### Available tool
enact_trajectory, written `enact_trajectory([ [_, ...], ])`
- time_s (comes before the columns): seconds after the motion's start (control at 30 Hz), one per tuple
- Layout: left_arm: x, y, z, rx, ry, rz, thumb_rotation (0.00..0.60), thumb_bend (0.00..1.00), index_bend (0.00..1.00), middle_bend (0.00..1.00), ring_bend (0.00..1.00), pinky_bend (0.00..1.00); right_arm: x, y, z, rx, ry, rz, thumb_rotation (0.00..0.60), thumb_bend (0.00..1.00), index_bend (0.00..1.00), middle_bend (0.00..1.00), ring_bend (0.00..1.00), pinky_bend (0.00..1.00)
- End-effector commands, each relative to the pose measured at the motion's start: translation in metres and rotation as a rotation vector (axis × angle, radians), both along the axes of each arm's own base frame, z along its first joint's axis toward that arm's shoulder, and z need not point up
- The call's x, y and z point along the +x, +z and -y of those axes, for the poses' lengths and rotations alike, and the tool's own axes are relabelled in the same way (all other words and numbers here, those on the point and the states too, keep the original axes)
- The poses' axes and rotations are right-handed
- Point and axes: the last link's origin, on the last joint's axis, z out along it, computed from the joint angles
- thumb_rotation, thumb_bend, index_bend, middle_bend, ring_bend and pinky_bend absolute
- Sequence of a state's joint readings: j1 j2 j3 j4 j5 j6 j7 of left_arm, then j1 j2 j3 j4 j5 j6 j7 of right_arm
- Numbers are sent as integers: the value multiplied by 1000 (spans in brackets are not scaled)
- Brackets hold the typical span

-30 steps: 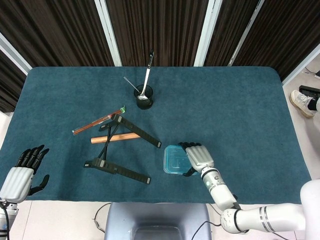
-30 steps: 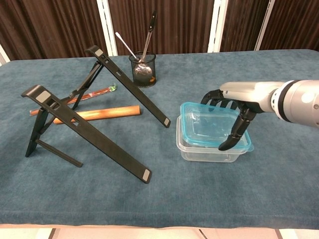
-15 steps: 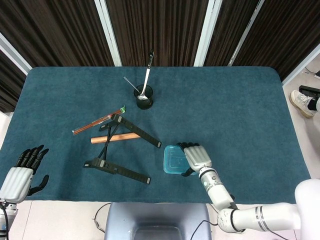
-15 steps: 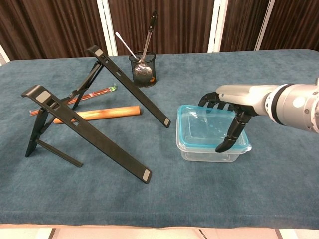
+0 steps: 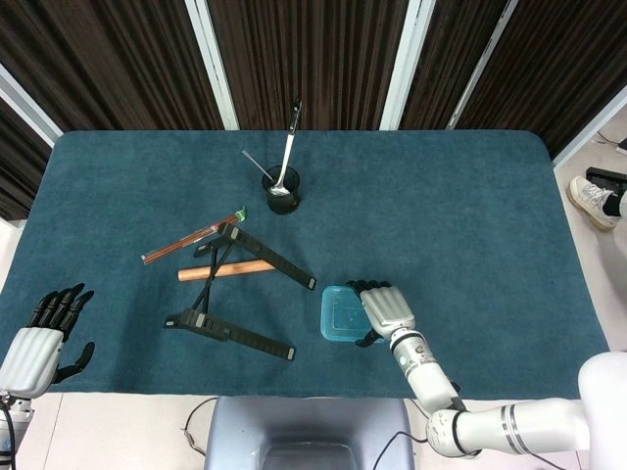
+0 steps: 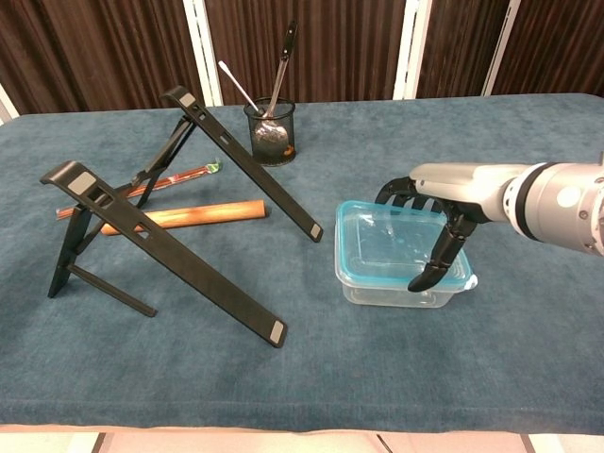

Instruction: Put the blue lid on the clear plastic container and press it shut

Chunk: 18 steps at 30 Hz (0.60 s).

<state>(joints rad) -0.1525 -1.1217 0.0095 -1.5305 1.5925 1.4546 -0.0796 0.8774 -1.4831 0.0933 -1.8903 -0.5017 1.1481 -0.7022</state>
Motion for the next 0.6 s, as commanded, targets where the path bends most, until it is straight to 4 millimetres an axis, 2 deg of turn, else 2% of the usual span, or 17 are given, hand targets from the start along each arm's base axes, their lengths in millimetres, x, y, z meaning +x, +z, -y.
enact_trajectory([
  [0.03,0,0,0,-1,0,0,600,410,0,0,0,73,-1,1,0,-3,-1,1,600,262,818,536,468,424],
  [0.6,0,-1,0,-2,2,-3,600,410,0,0,0,73,-4,-2,2,-8,2,21,600,263,818,536,468,424],
])
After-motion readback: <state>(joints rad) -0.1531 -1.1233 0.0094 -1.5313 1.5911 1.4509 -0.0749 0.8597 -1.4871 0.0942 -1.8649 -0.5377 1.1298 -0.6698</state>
